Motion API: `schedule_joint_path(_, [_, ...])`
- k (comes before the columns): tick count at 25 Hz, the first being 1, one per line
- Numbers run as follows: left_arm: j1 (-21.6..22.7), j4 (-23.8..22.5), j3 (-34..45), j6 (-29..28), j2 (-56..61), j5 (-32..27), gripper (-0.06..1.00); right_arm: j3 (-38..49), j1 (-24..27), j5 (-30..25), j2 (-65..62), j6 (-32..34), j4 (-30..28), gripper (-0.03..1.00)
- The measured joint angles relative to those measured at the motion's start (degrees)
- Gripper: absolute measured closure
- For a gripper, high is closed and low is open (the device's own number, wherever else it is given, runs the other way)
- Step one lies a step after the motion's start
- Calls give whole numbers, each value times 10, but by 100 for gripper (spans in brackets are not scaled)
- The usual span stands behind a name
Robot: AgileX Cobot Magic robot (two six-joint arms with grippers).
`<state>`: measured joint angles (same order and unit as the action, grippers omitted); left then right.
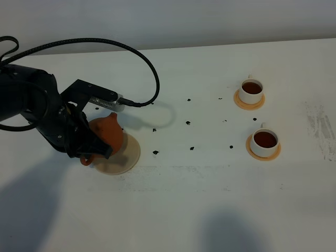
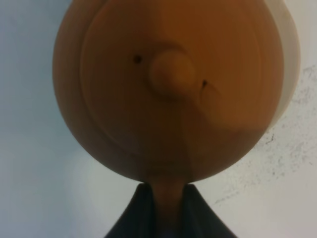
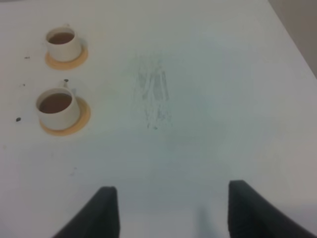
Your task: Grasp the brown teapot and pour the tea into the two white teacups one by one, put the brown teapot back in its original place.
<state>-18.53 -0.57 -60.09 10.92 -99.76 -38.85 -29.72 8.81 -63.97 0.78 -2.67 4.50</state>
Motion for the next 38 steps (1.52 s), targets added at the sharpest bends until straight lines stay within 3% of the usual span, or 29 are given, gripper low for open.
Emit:
schedule_joint_path(29, [-9,-1,4,10,-34,3,85,0,0,0,0,0,0,49])
schedule_joint_path(32, [-9,-1,4,11,-34,1,81,0,0,0,0,0,0,49])
schedule_joint_path(38, [-12,6,4,11,-34,-1,60,0,0,0,0,0,0,49])
